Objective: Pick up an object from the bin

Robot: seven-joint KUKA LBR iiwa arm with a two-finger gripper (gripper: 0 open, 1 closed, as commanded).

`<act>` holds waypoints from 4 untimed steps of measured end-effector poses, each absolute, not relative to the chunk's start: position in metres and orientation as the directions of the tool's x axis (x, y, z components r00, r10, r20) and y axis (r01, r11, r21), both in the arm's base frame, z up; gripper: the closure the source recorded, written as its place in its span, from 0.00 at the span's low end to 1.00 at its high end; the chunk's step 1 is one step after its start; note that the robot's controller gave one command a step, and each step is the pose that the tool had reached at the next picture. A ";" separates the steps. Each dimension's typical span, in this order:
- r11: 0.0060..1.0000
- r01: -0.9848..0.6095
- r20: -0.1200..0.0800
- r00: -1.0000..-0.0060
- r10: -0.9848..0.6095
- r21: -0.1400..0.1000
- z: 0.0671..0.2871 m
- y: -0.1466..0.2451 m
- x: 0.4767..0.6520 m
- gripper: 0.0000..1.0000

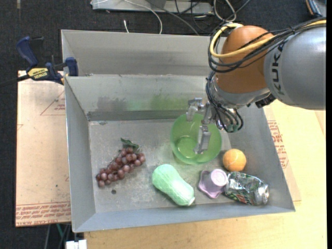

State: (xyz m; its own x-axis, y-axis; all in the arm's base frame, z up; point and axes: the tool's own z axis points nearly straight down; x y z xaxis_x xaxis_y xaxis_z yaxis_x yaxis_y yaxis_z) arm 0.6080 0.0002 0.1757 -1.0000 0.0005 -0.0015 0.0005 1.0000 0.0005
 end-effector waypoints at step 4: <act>0.965 -0.263 -0.003 -0.965 -0.263 0.001 0.168 -0.032 0.572 1.00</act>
Offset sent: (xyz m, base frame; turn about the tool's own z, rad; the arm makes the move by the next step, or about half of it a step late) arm 0.0024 0.0013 0.0128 0.0235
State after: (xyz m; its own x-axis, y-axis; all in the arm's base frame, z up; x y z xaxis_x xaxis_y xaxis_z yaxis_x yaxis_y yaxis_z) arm 0.5720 -0.0317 0.1680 -0.9648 -0.2630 -0.0030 -0.2630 0.9648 0.0010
